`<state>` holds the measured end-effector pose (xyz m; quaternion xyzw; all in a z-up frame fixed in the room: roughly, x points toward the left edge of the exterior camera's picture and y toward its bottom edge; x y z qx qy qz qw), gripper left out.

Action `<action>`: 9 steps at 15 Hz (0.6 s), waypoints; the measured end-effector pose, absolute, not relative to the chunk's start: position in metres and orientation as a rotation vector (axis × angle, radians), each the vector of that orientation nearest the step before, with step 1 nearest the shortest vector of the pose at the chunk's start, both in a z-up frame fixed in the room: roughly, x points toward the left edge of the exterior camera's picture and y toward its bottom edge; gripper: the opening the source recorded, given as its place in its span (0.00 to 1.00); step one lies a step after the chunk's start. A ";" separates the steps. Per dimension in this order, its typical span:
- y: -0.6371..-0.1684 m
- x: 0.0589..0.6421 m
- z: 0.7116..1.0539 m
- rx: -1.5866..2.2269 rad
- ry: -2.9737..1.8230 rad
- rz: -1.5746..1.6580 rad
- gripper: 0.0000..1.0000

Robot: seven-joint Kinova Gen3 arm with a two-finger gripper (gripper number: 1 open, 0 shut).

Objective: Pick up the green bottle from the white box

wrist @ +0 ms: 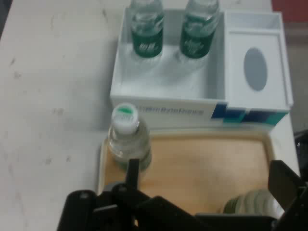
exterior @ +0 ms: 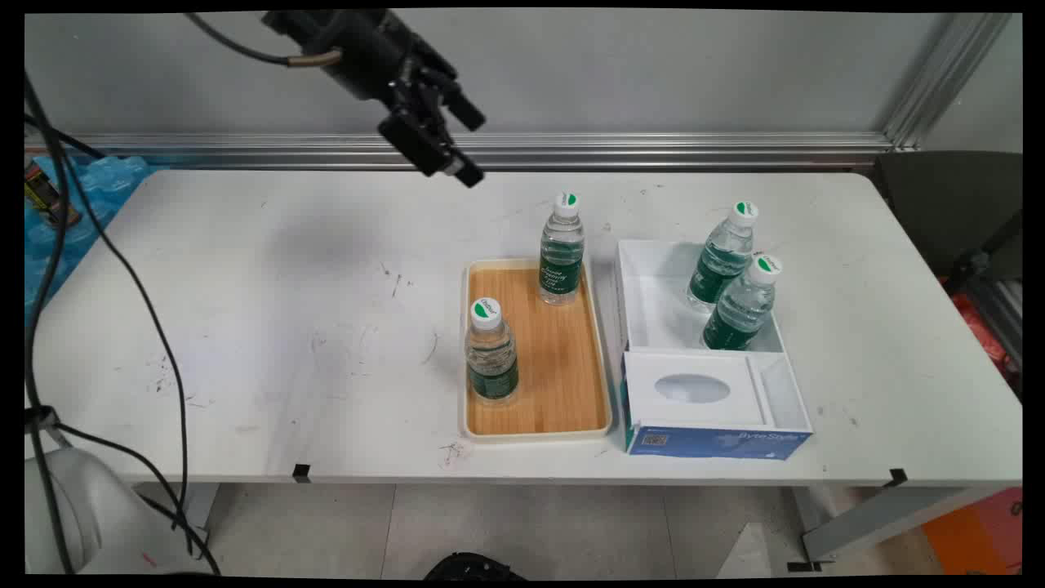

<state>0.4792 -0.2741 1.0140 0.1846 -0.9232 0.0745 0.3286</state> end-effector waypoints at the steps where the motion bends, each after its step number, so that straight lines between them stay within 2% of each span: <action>1: -0.275 0.470 1.016 0.472 -2.409 0.187 1.00; 9: -0.291 0.390 1.008 0.415 -2.384 0.132 1.00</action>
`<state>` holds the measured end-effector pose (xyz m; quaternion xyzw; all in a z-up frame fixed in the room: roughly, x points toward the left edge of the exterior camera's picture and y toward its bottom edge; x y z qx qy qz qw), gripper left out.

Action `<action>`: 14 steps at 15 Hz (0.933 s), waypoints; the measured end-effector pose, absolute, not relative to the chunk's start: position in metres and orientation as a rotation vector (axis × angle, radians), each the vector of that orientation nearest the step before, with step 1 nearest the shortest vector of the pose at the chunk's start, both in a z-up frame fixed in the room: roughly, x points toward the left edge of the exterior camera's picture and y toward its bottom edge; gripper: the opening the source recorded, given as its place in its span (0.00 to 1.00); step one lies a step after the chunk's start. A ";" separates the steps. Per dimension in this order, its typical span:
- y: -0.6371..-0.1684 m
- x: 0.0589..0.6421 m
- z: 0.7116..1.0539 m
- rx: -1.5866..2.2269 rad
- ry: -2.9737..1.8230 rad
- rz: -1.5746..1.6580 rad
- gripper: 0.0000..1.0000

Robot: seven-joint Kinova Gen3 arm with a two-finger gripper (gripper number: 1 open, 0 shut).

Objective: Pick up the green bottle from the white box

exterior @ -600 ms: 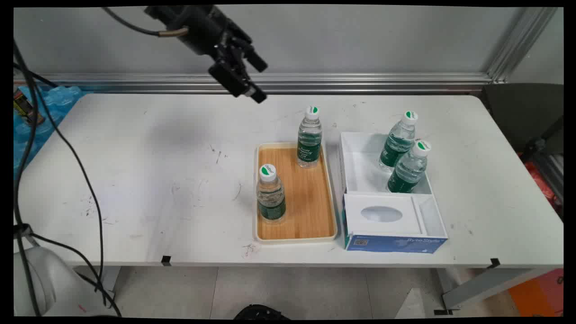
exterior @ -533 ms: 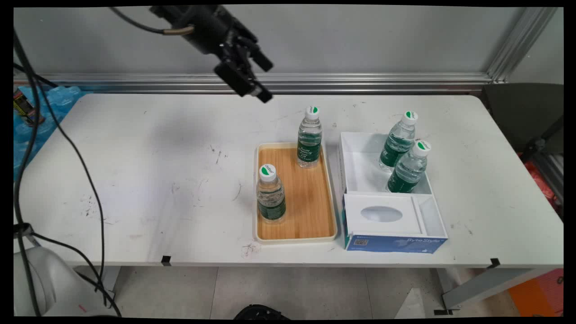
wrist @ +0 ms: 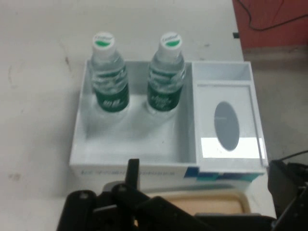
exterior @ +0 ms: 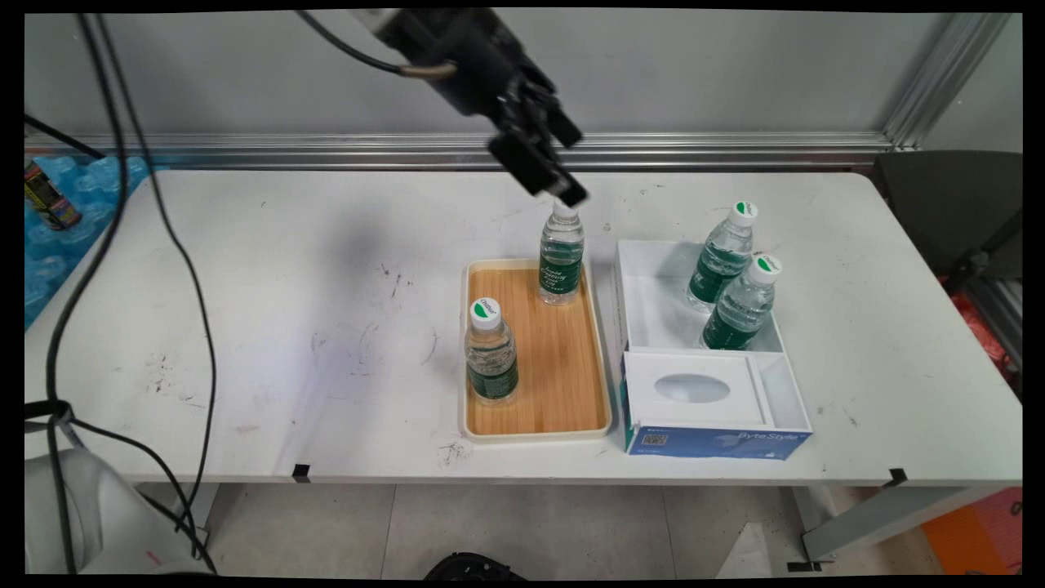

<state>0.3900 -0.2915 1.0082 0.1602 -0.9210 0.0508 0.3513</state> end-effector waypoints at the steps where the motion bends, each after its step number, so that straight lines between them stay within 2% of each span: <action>1: -0.294 0.376 1.002 0.408 -2.385 0.121 1.00; 8: -0.311 0.305 0.958 0.376 -2.411 0.097 1.00; 14: -0.329 0.245 0.906 0.388 -2.440 0.085 1.00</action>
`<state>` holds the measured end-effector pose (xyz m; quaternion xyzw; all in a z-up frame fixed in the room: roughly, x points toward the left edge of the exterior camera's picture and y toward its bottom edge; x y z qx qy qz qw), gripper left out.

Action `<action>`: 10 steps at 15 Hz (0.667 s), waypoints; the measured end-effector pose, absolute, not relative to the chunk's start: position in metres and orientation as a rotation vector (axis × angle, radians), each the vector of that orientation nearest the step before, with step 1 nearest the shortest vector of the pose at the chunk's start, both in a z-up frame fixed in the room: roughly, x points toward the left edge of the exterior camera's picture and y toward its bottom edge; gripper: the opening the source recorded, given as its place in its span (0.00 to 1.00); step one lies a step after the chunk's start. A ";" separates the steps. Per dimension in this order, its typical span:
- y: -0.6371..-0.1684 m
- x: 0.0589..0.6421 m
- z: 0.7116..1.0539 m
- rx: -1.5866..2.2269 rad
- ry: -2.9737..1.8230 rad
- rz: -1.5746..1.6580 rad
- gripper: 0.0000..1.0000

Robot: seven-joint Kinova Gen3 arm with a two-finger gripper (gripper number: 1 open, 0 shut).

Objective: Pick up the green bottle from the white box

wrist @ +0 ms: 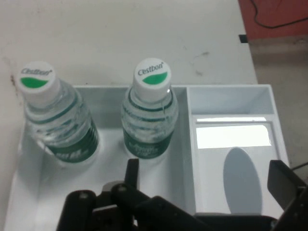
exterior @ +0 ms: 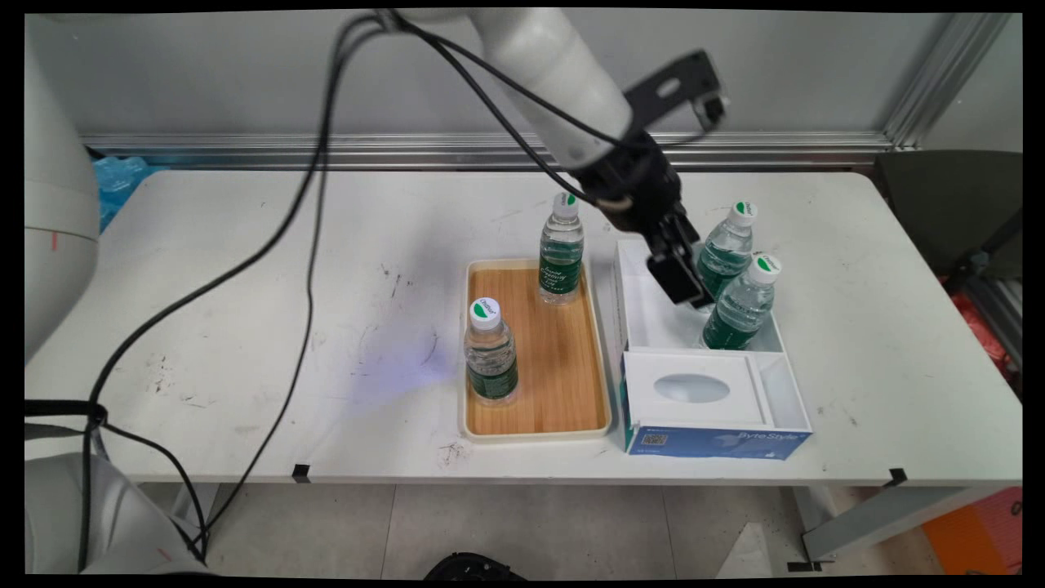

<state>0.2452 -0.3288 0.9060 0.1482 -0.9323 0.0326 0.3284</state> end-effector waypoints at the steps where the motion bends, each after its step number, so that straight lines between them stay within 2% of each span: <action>1: -0.331 0.239 0.900 0.392 -2.443 0.086 1.00; 10: -0.354 0.191 0.848 0.460 -2.457 0.109 1.00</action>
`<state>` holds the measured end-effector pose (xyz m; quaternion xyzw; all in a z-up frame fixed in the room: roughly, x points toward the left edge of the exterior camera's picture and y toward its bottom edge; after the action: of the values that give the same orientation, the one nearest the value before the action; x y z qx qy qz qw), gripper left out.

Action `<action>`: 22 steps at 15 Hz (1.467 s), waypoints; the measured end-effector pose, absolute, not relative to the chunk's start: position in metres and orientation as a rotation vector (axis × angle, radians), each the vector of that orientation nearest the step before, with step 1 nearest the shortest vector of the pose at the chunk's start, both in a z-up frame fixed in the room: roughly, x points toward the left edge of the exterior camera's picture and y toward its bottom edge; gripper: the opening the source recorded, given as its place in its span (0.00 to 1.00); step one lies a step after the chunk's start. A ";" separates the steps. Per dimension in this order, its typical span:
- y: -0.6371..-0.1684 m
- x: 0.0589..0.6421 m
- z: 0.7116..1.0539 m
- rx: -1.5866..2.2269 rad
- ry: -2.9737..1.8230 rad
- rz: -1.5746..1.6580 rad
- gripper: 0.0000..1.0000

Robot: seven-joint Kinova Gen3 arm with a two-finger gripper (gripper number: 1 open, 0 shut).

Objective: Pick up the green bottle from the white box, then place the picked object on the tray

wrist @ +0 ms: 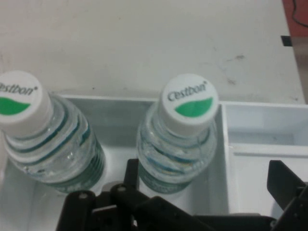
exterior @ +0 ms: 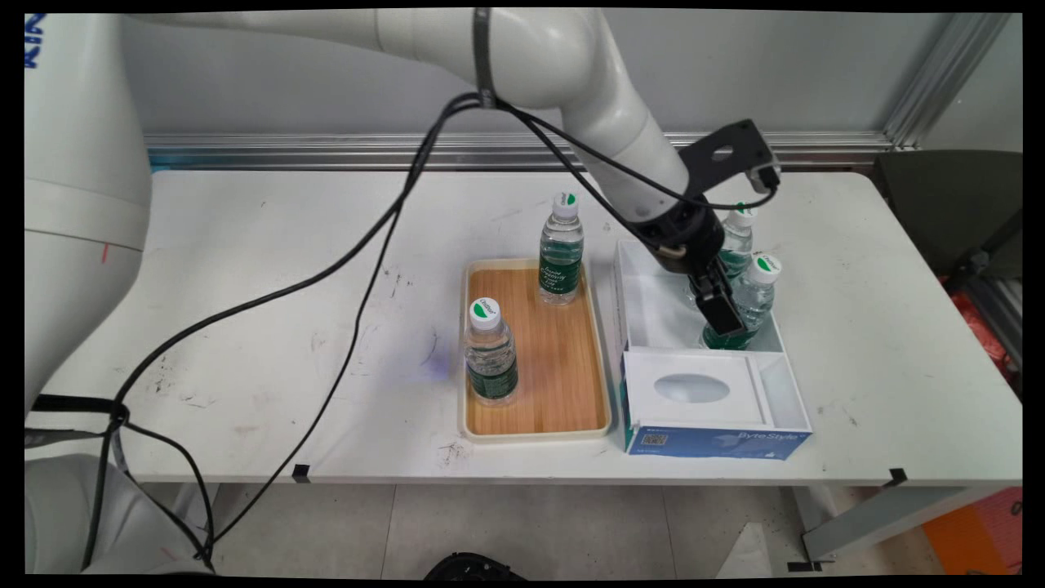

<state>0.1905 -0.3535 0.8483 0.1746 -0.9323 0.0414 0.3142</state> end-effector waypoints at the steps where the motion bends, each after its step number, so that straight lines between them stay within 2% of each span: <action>1: -0.355 0.188 0.846 0.465 -2.457 0.111 1.00; 7: -0.368 0.169 0.821 0.486 -2.457 0.121 1.00; 15: -0.376 0.156 0.806 0.491 -2.455 0.130 1.00; 16: -0.377 0.155 0.805 0.492 -2.453 0.134 0.00; 22: -0.380 0.152 0.805 0.486 -2.446 0.149 0.00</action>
<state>0.1522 -0.3804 0.8055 0.1846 -0.9289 0.0566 0.3160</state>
